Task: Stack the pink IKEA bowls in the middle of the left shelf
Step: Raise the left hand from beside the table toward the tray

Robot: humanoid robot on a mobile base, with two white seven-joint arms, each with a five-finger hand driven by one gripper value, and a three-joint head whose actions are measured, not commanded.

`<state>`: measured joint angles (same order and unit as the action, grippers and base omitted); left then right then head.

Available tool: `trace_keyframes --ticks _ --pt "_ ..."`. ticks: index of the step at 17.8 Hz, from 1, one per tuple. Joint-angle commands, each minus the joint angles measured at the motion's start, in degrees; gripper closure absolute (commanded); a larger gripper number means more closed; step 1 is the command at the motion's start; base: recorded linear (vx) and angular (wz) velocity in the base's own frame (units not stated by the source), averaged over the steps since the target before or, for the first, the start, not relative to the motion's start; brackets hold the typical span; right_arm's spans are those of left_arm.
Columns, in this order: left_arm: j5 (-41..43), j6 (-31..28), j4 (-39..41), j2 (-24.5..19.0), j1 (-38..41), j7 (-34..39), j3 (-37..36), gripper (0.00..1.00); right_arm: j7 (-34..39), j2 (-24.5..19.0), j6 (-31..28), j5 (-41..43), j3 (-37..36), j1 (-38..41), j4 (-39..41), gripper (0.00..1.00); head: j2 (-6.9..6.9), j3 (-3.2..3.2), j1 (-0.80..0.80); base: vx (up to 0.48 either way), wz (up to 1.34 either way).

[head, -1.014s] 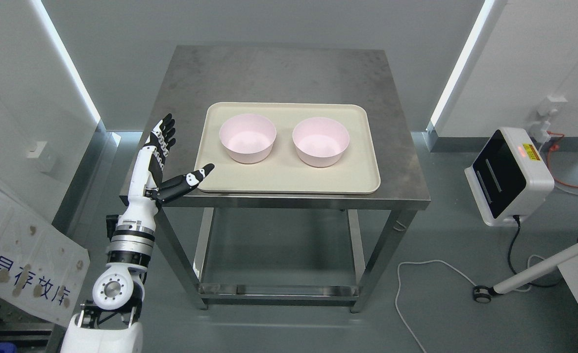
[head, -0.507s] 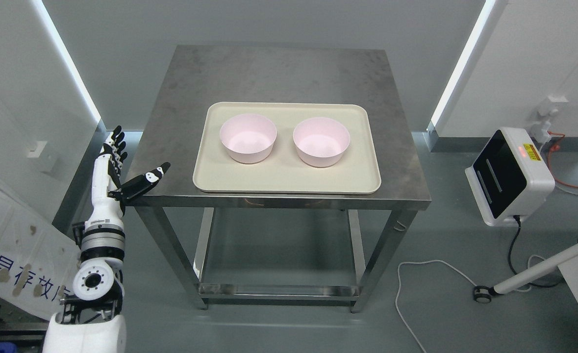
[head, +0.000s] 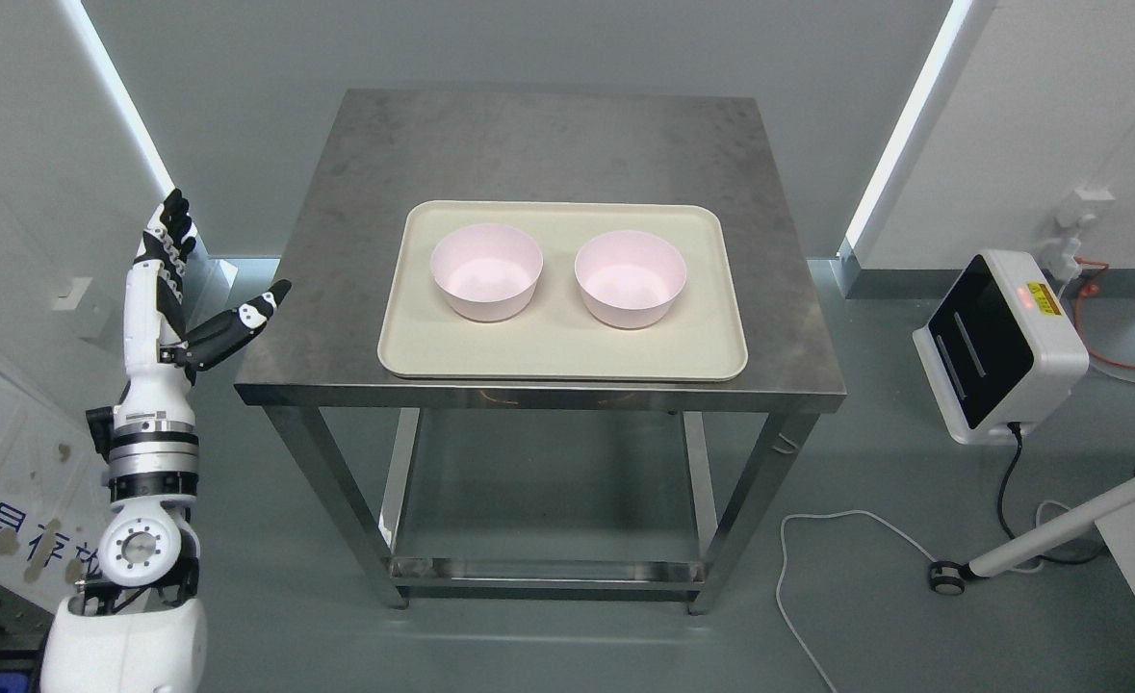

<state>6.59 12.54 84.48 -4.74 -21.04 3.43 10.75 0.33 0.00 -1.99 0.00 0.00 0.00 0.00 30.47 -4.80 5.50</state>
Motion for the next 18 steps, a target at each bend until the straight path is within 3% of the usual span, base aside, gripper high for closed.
trace_keyframes --ticks 1,3,7,11,14,15,18 --pt "4.0 1.4 -8.5 -5.4 -4.2 -2.3 -2.6 0.0 0.0 1.0 0.0 0.0 -0.6 0.1 1.9 0.0 0.0 0.0 0.0 0.0 0.0" --pt "4.6 -0.7 -9.1 -6.7 -6.2 -2.5 -5.8 0.0 0.0 1.0 0.0 0.0 -0.6 0.1 1.9 0.0 0.0 0.0 0.0 0.0 0.0" --pt "5.3 2.7 -11.9 -7.5 -10.8 -2.4 -8.4 0.0 0.0 1.0 0.0 0.0 -0.6 0.1 1.9 0.0 0.0 0.0 0.0 0.0 0.0" --pt "15.6 4.1 -11.4 -8.0 -14.2 -1.9 -9.4 0.0 0.0 1.0 0.0 0.0 -0.6 0.1 1.9 0.0 0.0 0.0 0.0 0.0 0.0" --pt "23.9 4.7 -9.4 -13.3 -17.9 -2.7 -10.0 0.03 0.0 1.0 0.0 0.0 -0.6 0.1 1.9 0.0 0.0 0.0 0.0 0.0 0.0" --pt "29.1 4.7 -9.4 -15.5 -19.7 -5.9 -11.3 0.03 0.0 1.0 0.0 0.0 -0.6 0.1 1.9 0.0 0.0 0.0 0.0 0.0 0.0" --pt "29.5 10.5 -9.4 -20.2 -22.0 -19.0 -12.6 0.03 0.0 1.0 0.0 0.0 -0.6 0.1 1.9 0.0 0.0 0.0 0.0 0.0 0.0"
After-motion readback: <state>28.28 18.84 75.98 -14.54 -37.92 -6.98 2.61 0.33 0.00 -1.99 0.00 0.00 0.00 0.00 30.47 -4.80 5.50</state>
